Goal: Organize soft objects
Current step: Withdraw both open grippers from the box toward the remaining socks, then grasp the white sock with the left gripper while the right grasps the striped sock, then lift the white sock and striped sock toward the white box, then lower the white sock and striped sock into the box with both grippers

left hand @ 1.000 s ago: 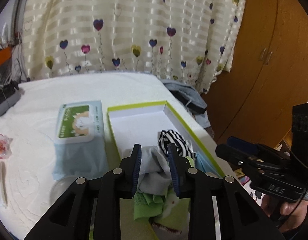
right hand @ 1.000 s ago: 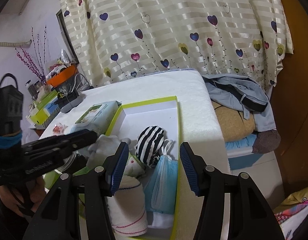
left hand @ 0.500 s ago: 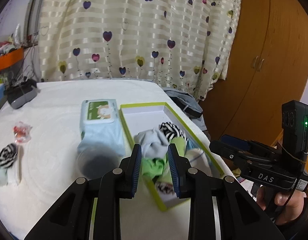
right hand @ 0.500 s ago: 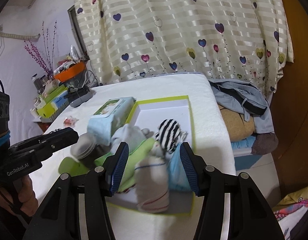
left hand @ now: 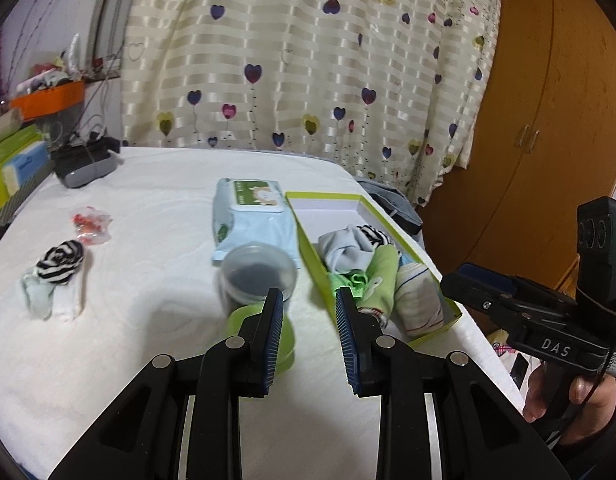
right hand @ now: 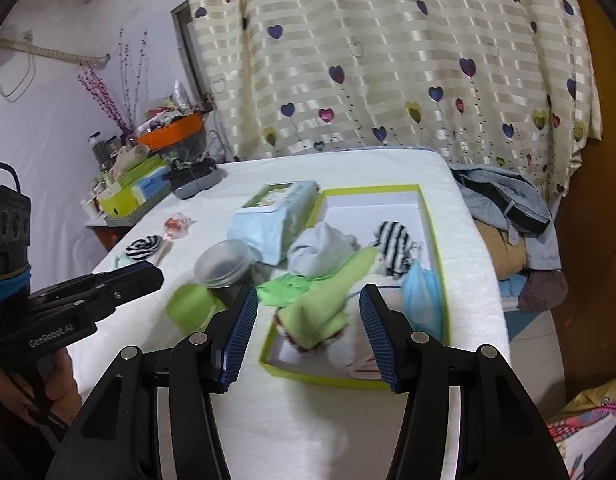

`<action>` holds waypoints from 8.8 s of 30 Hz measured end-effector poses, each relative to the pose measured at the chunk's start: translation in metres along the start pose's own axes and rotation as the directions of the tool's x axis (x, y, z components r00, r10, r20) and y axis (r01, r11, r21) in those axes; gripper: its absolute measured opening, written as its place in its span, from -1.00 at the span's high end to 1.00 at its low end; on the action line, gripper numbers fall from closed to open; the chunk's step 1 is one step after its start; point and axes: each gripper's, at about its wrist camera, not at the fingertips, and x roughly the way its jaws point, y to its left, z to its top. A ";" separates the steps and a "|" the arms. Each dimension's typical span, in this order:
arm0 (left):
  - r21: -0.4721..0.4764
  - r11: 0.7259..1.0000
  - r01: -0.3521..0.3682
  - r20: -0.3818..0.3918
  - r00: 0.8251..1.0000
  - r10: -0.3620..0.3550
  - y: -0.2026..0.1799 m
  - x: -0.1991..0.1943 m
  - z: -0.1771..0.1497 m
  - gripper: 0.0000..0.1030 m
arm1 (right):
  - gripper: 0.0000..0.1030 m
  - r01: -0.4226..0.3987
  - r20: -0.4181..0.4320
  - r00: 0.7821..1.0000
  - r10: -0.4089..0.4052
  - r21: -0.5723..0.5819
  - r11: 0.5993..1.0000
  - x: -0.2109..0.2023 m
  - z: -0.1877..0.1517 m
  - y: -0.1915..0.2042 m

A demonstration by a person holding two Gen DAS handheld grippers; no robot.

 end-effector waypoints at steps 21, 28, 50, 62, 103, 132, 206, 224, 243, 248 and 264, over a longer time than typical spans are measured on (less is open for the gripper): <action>-0.080 0.996 -0.044 0.012 0.999 0.045 0.041 -0.017 -0.016 0.49 | -0.07 -0.015 -0.041 0.999 0.011 -0.109 0.994 0.010 -0.003 0.052; -0.095 0.993 -0.067 0.003 0.998 0.067 0.051 -0.018 -0.022 0.50 | -0.07 -0.047 -0.077 0.996 0.037 -0.134 0.990 0.018 -0.008 0.064; -0.165 0.982 -0.092 -0.004 0.996 0.093 0.087 -0.026 -0.039 0.20 | -0.07 -0.145 -0.125 0.985 0.123 -0.187 0.972 0.042 -0.018 0.100; -0.225 0.960 -0.164 0.022 0.985 0.173 0.134 -0.046 -0.044 0.19 | -0.07 -0.194 -0.138 0.976 0.170 -0.186 0.963 0.053 -0.011 0.119; -0.350 0.894 -0.280 -0.040 0.958 0.284 0.272 0.008 -0.018 0.54 | -0.07 -0.295 -0.252 0.940 0.229 -0.267 0.917 0.165 0.035 0.209; -0.359 0.887 -0.291 -0.084 0.956 0.280 0.270 -0.015 -0.048 0.19 | 0.58 -0.120 -0.397 0.918 -0.002 -0.282 0.952 0.270 0.029 0.219; -0.062 0.998 0.022 0.007 1.000 -0.021 0.027 -0.028 -0.028 0.52 | 0.63 -0.155 -0.096 0.985 0.145 -0.099 0.983 0.010 -0.016 0.064; 0.039 0.996 0.074 -0.026 0.997 -0.073 -0.027 0.027 0.020 0.52 | 0.63 -0.035 -0.030 0.999 0.036 0.013 0.999 0.009 0.008 -0.019; 0.097 0.995 0.022 -0.082 0.997 -0.014 -0.055 0.109 0.085 0.52 | 0.63 0.025 -0.048 0.999 -0.023 0.048 0.999 0.065 0.056 -0.078; 0.107 0.994 0.005 -0.131 0.991 0.009 -0.056 0.138 0.096 0.52 | 0.63 0.031 -0.075 0.997 -0.027 0.050 0.998 0.084 0.063 -0.090; 0.118 0.993 -0.031 -0.252 0.966 0.060 -0.063 0.212 0.108 0.49 | 0.55 0.048 -0.153 0.988 -0.035 0.085 0.995 0.137 0.073 -0.113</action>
